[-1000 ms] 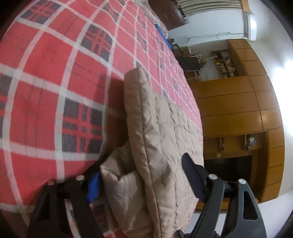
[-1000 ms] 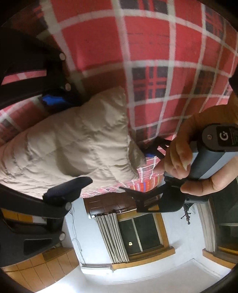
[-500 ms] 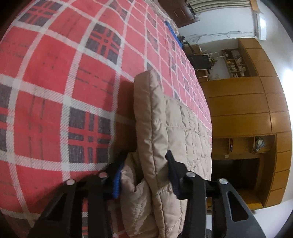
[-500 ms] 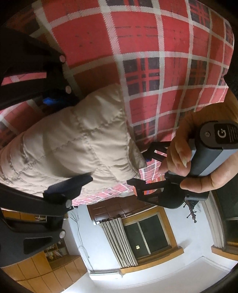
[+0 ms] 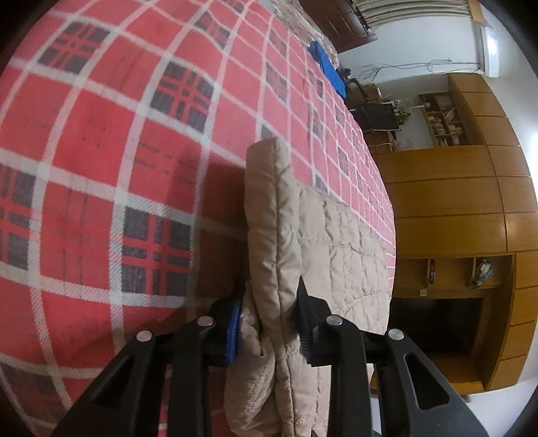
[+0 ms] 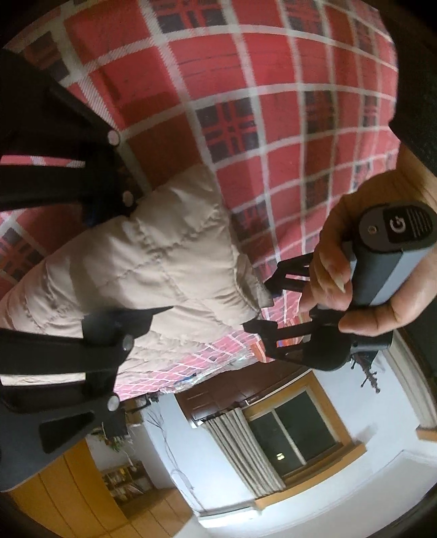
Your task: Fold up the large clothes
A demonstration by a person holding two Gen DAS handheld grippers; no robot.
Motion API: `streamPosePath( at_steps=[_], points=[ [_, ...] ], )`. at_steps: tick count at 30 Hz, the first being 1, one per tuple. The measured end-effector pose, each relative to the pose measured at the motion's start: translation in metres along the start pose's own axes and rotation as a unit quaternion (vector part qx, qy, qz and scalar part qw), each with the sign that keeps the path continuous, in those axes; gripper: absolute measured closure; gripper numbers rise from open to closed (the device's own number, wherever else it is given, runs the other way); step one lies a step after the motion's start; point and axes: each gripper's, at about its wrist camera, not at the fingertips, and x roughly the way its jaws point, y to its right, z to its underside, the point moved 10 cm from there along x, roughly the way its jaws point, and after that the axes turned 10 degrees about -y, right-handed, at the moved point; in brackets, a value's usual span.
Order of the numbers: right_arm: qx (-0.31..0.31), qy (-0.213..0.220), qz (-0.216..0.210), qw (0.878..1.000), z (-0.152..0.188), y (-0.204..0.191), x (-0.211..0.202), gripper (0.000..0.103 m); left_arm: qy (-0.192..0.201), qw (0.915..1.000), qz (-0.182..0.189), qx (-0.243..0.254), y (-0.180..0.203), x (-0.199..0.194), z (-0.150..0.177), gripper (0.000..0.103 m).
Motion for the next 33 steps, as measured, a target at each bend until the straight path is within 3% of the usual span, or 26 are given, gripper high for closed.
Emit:
streamPosePath(
  at_steps=[12, 33],
  points=[
    [0.082, 0.017, -0.022, 0.996, -0.009, 0.039, -0.021, 0.072, 0.011, 0.999, -0.039, 0.018, 0.043, -0.027, -0.004, 0.083],
    [0.144, 0.049, -0.052, 0.987, 0.002, 0.065, -0.039, 0.074, 0.033, 0.9959, -0.078, 0.033, 0.089, -0.04, 0.001, 0.089]
  ],
)
